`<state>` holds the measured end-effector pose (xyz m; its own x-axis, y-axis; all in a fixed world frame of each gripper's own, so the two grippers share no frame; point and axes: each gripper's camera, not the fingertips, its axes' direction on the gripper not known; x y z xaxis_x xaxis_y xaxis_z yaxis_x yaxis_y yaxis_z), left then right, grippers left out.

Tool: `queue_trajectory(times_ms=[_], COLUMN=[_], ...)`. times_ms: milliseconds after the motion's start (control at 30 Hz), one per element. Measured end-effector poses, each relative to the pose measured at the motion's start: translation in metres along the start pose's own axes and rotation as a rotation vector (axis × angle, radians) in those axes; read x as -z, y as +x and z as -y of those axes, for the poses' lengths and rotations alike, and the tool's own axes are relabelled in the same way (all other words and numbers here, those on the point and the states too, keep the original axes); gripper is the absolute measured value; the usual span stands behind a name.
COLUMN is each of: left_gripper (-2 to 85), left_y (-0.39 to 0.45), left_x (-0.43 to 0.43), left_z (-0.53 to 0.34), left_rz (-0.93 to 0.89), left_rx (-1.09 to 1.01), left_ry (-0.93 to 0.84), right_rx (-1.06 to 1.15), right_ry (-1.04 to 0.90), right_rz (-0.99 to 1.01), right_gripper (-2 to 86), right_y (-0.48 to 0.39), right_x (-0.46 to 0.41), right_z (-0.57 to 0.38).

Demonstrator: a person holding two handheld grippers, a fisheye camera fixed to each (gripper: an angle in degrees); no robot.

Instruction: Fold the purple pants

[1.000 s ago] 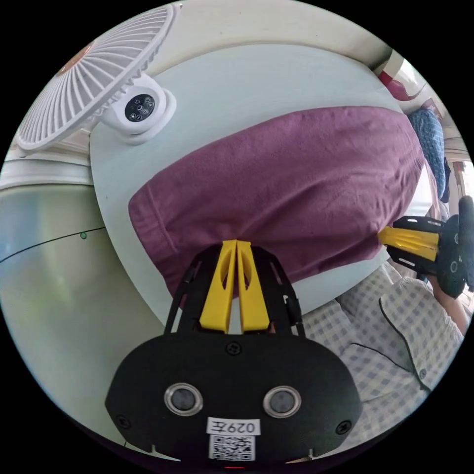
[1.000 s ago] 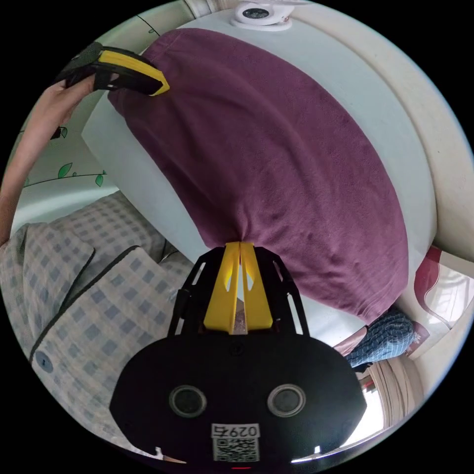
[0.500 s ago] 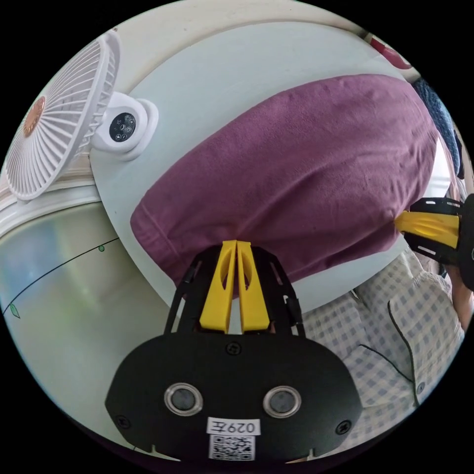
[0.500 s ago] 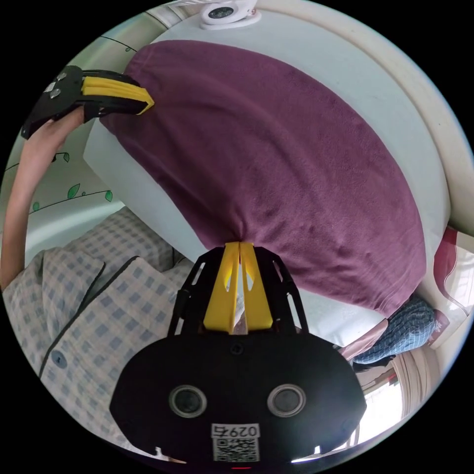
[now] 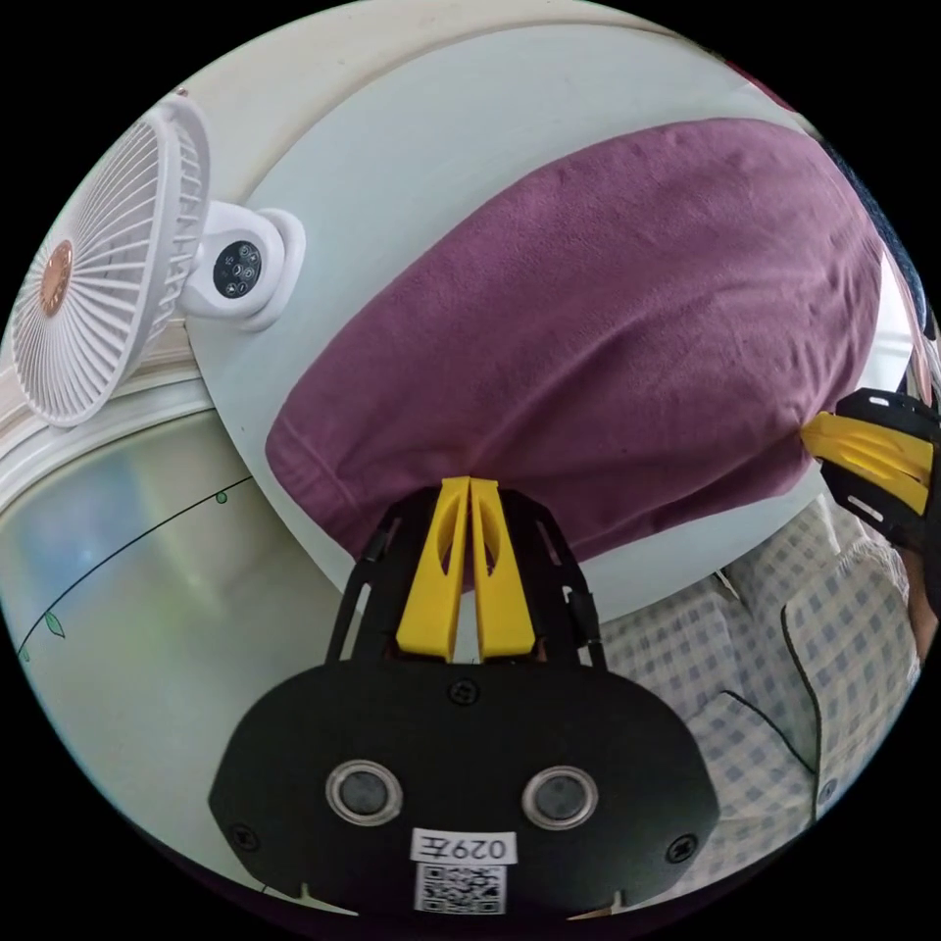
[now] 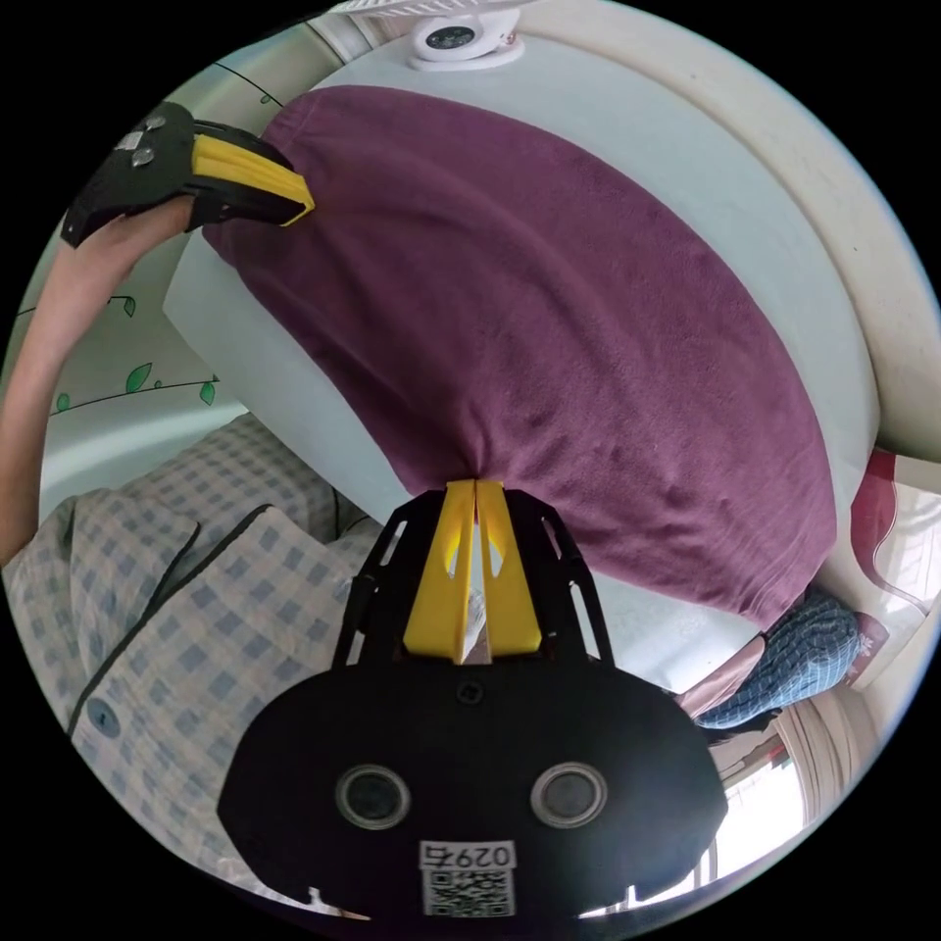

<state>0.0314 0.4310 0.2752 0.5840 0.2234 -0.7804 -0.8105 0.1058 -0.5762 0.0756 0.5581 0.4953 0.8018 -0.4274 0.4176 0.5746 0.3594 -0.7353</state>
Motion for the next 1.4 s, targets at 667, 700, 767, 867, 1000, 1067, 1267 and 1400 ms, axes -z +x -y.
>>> queue_trajectory(times_ms=[667, 700, 767, 867, 1000, 1067, 1267, 1400], left_gripper=[-1.0, -1.0, -1.0, -1.0, -1.0, -1.0, -1.0, -1.0], left_y=[-0.006, -0.007, -0.011, -0.021, -0.042, -0.059, -0.111, -0.116], left_x=[-0.044, -0.043, -0.045, -0.049, -0.067, -0.073, -0.076, -0.077], left_z=[-0.013, -0.019, -0.025, -0.032, -0.042, -0.046, -0.045, -0.044], left_rz=[-0.064, -0.063, -0.084, -0.063, 0.104, 0.097, -0.142, -0.079], left_rx=[0.081, 0.097, 0.108, 0.132, 0.167, 0.180, 0.214, 0.239], left_ry=[0.012, 0.074, 0.091, 0.086, 0.003, -0.015, -0.078, -0.125], right_rx=[-0.266, -0.271, -0.275, -0.208, -0.095, -0.064, -0.172, -0.592], right_ry=[0.109, 0.076, 0.104, 0.102, 0.126, 0.125, 0.325, 0.502], right_rz=[0.206, 0.222, 0.189, 0.116, 0.151, 0.162, 0.347, 0.513], right_gripper=[-0.6, -0.6, -0.6, -0.6, -0.6, -0.6, -0.2, 1.2], right_y=[0.145, 0.151, 0.156, 0.147, 0.130, 0.129, 0.207, 0.326], right_x=[0.011, 0.002, 0.003, 0.002, -0.001, -0.002, 0.009, -0.009], right_z=[-0.150, -0.156, -0.169, -0.181, -0.190, -0.195, -0.297, -0.449])
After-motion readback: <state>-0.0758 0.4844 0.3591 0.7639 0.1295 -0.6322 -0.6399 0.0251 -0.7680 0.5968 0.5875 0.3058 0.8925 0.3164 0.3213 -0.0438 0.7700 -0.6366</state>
